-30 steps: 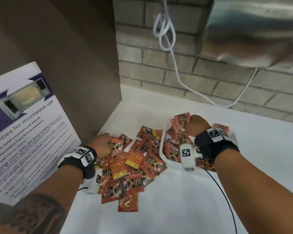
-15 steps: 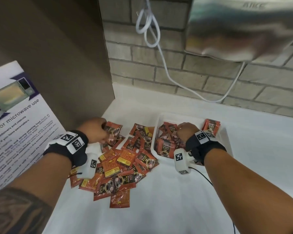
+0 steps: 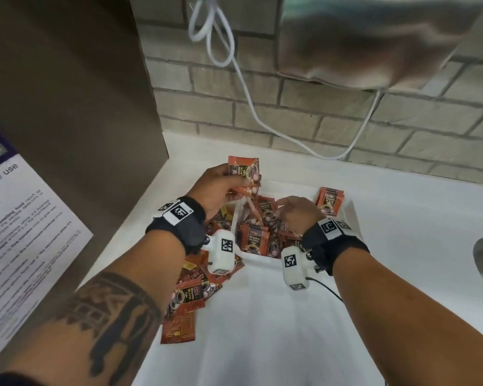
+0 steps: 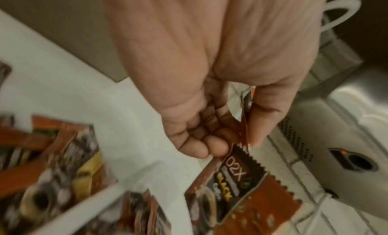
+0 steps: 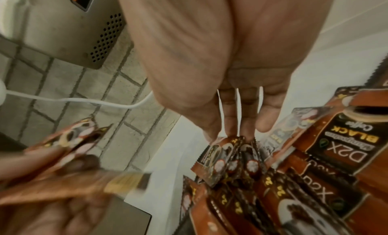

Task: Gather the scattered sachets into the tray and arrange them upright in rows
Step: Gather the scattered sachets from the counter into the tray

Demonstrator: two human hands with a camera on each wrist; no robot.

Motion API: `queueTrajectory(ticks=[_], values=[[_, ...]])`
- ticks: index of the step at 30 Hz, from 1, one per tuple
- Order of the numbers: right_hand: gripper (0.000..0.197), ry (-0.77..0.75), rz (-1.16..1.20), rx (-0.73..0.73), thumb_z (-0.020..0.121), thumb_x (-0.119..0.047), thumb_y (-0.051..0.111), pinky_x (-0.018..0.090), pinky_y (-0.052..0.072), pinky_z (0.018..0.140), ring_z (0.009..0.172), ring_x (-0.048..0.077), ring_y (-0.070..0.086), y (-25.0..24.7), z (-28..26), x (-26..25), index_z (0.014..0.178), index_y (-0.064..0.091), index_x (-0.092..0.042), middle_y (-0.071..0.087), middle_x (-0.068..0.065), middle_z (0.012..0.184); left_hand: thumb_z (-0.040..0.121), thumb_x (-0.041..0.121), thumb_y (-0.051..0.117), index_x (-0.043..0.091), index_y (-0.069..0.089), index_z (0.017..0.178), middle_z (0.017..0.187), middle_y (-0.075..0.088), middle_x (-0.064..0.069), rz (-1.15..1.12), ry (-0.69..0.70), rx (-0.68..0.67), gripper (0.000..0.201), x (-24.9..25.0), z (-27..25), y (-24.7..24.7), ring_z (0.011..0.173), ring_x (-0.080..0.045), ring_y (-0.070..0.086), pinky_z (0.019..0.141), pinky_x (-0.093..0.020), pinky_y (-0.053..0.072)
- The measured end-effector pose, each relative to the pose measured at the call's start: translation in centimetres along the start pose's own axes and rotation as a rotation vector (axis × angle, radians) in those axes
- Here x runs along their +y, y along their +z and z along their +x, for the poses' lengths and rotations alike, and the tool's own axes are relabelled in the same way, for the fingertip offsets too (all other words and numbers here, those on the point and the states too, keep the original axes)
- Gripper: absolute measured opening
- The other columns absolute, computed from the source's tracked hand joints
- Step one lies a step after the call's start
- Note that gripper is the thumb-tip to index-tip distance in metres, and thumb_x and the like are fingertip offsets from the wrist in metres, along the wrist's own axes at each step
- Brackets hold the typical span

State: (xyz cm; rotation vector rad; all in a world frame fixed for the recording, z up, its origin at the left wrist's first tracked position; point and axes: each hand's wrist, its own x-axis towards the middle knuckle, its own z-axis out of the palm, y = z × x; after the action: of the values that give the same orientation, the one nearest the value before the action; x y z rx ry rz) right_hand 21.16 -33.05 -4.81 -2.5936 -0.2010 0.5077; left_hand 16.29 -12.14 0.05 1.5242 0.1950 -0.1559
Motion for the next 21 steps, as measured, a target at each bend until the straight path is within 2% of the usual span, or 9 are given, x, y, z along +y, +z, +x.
queueTrajectory(ticks=[3,5,7,8,10,13,15,18,21], values=[[0.027,0.004,0.129,0.037,0.096,-0.016,0.053,0.034,0.047,0.092,0.110,0.026,0.061,-0.1,-0.4,0.5,0.115,0.070,-0.009,0.066,0.007,0.122,0.086,0.001,0.071,0.006,0.066,0.095,0.105,0.072,-0.019,-0.010,-0.055,0.015,0.011,-1.7,1.2,1.8,0.093,-0.031,0.069,0.085,-0.034,0.056],[0.024,0.051,0.291,0.030,0.096,-0.018,0.055,0.036,0.052,0.086,0.095,0.023,0.064,0.1,-0.4,1.1,0.114,0.069,-0.011,0.069,0.004,0.105,0.075,0.018,0.080,0.004,0.068,0.099,0.105,0.075,-0.017,0.163,-0.076,0.035,0.030,-3.1,2.1,2.2,0.097,-0.033,0.071,0.091,-0.044,0.058],[0.017,0.073,0.361,0.014,0.094,-0.016,0.056,0.027,0.047,0.067,0.071,0.010,0.054,0.1,-0.4,1.5,0.102,0.071,-0.021,0.059,-0.009,0.084,0.073,0.027,0.081,0.011,0.065,0.088,0.088,0.071,-0.008,0.552,-0.056,0.039,0.027,-3.6,2.4,2.4,0.083,-0.026,0.068,0.074,-0.038,0.056],[0.016,0.082,0.344,0.002,0.094,-0.016,0.056,0.022,0.040,0.060,0.065,0.006,0.047,0.2,-0.4,1.6,0.098,0.069,-0.024,0.052,-0.013,0.079,0.077,0.027,0.079,0.015,0.060,0.082,0.082,0.064,-0.002,0.728,-0.030,0.055,0.023,-3.6,2.3,2.7,0.076,-0.020,0.061,0.063,-0.031,0.047],[0.016,0.106,0.333,-0.006,0.094,-0.019,0.058,0.021,0.032,0.054,0.061,0.004,0.043,0.1,-0.4,1.6,0.106,0.067,-0.025,0.048,-0.014,0.076,0.080,0.024,0.077,0.018,0.056,0.083,0.082,0.057,0.003,0.898,0.027,0.083,0.022,-3.7,2.3,3.2,0.078,-0.018,0.056,0.057,-0.025,0.035],[0.022,0.133,0.319,0.012,0.091,-0.021,0.062,0.022,0.036,0.052,0.065,0.010,0.055,0.1,-0.7,1.2,0.112,0.063,-0.028,0.065,-0.003,0.089,0.080,0.021,0.079,0.016,0.057,0.100,0.097,0.061,-0.003,0.960,0.052,0.134,0.030,-4.0,2.7,3.7,0.095,-0.025,0.062,0.072,-0.029,0.046],[0.028,0.100,0.288,0.000,0.089,-0.020,0.063,0.022,0.039,0.054,0.073,0.013,0.060,0.2,-0.7,0.6,0.117,0.061,-0.027,0.071,0.002,0.101,0.080,0.022,0.080,0.013,0.052,0.118,0.109,0.063,-0.007,0.973,0.013,0.159,0.048,-4.0,2.6,3.8,0.101,-0.028,0.063,0.082,-0.036,0.052],[0.032,0.055,0.256,0.010,0.091,-0.017,0.062,0.021,0.042,0.059,0.086,0.016,0.062,0.3,-0.8,-0.2,0.123,0.059,-0.022,0.071,0.003,0.109,0.082,0.031,0.080,0.014,0.041,0.134,0.127,0.053,-0.010,0.970,0.026,0.193,0.066,-4.2,2.4,3.5,0.111,-0.030,0.060,0.087,-0.037,0.049],[0.035,0.042,0.176,0.033,0.091,-0.011,0.058,0.024,0.048,0.072,0.100,0.019,0.063,0.4,-1.0,-0.3,0.124,0.062,-0.021,0.067,0.003,0.120,0.091,0.025,0.071,0.018,0.040,0.137,0.132,0.043,-0.012,0.948,0.042,0.228,0.057,-4.6,2.3,2.8,0.104,-0.033,0.063,0.090,-0.042,0.054]])
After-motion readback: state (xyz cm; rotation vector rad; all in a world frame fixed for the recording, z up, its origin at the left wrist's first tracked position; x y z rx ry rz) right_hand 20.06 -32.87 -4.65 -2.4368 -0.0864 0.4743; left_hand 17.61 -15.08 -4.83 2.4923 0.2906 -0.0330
